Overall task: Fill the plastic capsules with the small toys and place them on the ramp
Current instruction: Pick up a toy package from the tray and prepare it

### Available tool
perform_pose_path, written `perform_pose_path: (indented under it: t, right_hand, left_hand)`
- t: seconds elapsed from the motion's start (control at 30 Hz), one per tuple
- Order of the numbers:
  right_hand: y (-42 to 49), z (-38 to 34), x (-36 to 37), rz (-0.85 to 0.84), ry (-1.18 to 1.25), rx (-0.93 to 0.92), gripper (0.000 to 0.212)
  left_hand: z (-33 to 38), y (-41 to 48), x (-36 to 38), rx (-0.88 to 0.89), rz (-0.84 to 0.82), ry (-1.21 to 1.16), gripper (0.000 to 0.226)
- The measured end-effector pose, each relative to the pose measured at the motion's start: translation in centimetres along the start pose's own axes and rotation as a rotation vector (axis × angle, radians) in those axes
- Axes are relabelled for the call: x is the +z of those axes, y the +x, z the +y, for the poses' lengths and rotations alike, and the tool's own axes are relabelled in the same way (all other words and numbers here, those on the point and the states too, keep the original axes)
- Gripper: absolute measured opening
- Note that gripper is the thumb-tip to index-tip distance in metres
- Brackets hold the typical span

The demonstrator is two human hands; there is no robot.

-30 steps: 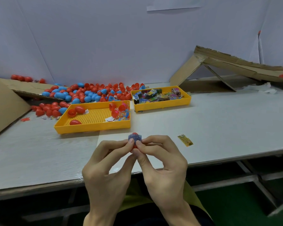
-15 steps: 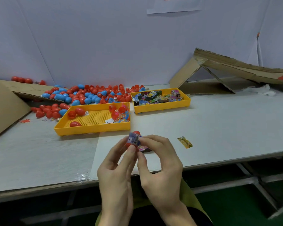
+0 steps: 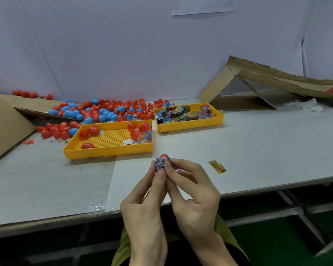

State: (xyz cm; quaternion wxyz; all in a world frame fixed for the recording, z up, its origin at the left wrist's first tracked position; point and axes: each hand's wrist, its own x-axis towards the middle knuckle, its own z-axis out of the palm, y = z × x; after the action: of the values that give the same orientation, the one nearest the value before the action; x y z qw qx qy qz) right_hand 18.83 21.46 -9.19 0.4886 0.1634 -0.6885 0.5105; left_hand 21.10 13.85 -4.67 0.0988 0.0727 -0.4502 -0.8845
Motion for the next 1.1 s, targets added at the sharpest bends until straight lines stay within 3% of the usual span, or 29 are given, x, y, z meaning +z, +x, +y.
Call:
perform_pose_path:
  t: [0.37,0.6,1.1]
  right_hand:
    - [-0.07,0.02,-0.04,0.039,-0.007,-0.023,0.025]
    - [-0.13,0.38,-0.12,0.131,-0.044,0.021,0.027]
    - [0.29,-0.03,-0.53,0.108,0.044,-0.005,0.027]
  left_hand:
    - [0.27,-0.21,0.12,-0.003,0.000,0.012,0.035]
    - [0.50,-0.27,0.44,-0.134,-0.066,-0.075,0.021]
    - [0.47,0.63,-0.23,-0.333,-0.257,-0.238,0.039]
